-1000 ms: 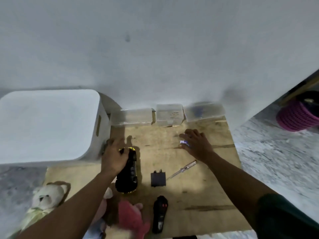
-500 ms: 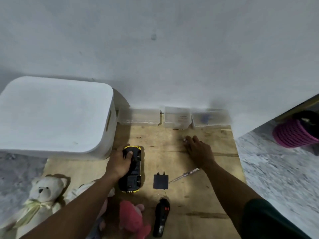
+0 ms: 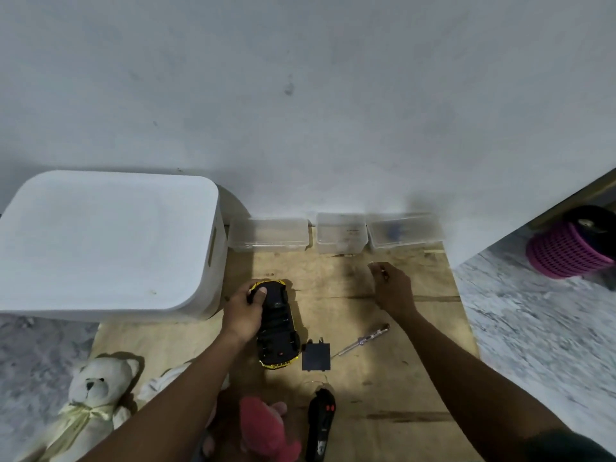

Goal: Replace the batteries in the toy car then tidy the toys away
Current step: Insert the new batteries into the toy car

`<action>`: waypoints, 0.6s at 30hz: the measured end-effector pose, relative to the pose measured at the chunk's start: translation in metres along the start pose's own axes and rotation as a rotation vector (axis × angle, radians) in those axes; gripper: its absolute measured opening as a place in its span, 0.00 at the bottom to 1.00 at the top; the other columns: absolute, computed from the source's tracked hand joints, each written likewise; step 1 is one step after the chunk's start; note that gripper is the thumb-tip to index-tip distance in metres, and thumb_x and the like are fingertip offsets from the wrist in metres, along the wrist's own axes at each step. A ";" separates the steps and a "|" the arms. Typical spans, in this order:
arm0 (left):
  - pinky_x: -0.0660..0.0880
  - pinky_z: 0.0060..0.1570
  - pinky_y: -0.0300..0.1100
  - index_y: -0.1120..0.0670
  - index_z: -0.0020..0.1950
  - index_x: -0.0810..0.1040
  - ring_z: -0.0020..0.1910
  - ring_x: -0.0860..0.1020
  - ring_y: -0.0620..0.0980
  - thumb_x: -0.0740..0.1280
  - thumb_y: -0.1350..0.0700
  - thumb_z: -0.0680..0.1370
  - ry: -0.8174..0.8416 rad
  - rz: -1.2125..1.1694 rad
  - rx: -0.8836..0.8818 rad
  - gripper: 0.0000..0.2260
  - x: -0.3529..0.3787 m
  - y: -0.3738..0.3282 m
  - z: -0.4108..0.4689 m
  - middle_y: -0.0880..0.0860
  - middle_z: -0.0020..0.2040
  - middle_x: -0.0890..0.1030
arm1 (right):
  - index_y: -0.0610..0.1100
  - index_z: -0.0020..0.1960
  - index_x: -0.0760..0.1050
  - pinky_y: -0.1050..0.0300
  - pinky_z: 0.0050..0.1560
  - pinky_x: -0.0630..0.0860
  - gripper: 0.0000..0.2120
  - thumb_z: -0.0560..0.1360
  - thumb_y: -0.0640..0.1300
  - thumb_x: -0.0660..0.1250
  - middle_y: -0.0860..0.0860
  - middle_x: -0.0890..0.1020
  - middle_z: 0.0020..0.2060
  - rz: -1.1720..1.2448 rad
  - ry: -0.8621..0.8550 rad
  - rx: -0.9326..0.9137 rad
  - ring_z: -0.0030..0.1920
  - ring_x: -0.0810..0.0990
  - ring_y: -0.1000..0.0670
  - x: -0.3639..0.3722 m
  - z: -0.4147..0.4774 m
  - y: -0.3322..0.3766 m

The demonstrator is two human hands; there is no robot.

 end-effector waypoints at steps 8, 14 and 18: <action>0.77 0.41 0.46 0.51 0.61 0.77 0.47 0.81 0.55 0.64 0.52 0.83 0.100 -0.233 -0.022 0.09 -0.011 -0.039 -0.024 0.57 0.54 0.83 | 0.37 0.53 0.74 0.59 0.26 0.60 0.20 0.82 0.55 0.59 0.41 0.81 0.45 0.701 0.268 0.345 0.25 0.65 0.52 -0.015 -0.065 0.058; 0.72 0.22 0.35 0.53 0.64 0.75 0.29 0.78 0.45 0.64 0.52 0.83 0.205 -0.239 -0.004 0.10 -0.020 -0.061 -0.056 0.55 0.45 0.80 | 0.37 0.54 0.75 0.61 0.24 0.58 0.19 0.81 0.53 0.62 0.42 0.74 0.41 0.747 0.381 0.223 0.25 0.62 0.53 -0.015 -0.131 0.123; 0.73 0.30 0.37 0.47 0.63 0.76 0.36 0.79 0.46 0.63 0.53 0.84 0.252 -0.289 0.026 0.09 -0.029 -0.073 -0.080 0.53 0.47 0.82 | 0.45 0.57 0.77 0.62 0.24 0.59 0.07 0.80 0.45 0.66 0.42 0.79 0.43 0.638 0.367 0.089 0.24 0.63 0.53 -0.011 -0.165 0.165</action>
Point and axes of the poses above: each hand's wrist, its own z-axis towards the middle knuckle, its own x-axis out of the palm, y = z × x, the point moved 4 cm from there along z, towards the middle knuckle
